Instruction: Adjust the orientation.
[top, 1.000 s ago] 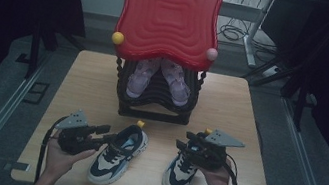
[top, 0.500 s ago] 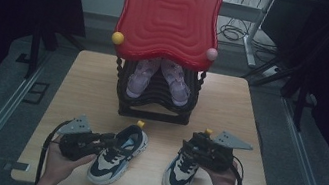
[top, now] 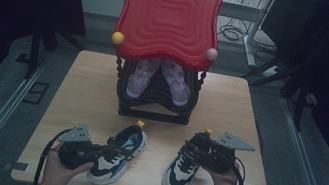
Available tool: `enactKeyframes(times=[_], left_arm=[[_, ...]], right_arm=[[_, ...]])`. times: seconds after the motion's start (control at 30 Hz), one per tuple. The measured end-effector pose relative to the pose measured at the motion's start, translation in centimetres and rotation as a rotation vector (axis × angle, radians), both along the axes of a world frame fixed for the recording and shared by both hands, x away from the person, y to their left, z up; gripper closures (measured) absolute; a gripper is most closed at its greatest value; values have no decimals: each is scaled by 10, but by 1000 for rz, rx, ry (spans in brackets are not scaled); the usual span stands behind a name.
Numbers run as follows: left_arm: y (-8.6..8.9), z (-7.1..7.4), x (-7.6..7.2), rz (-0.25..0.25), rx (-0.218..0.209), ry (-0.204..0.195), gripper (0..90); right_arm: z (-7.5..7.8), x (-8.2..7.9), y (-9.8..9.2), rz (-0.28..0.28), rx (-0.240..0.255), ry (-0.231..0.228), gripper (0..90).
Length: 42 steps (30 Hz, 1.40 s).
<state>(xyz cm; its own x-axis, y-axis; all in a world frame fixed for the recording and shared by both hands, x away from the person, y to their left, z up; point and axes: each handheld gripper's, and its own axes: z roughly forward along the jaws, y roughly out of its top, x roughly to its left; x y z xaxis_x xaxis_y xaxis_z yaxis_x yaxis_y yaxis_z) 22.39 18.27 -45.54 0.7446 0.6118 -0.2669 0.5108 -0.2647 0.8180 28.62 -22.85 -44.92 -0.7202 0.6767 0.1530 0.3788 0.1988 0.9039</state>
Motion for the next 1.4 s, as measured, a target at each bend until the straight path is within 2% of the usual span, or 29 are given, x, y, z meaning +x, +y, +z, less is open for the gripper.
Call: enactKeyframes(times=[0.3,0.57,0.7,0.87,1.17,1.4], left_arm=[[-15,-19,-11,-54,38,58,897],[-32,-42,-16,-89,110,114,896],[-33,-49,-18,-84,114,132,895],[-35,-59,-18,-72,148,140,895],[-28,-60,-16,-58,165,145,898],[-8,-61,-12,-24,140,162,894]], right_arm=[[-3,1,0,-8,-5,11,475],[-4,0,0,-9,-4,14,475],[-4,0,1,-4,-5,11,475],[-4,0,1,-4,-8,16,475],[-4,0,2,-3,-9,14,474],[-2,-1,1,-7,-2,10,475]])
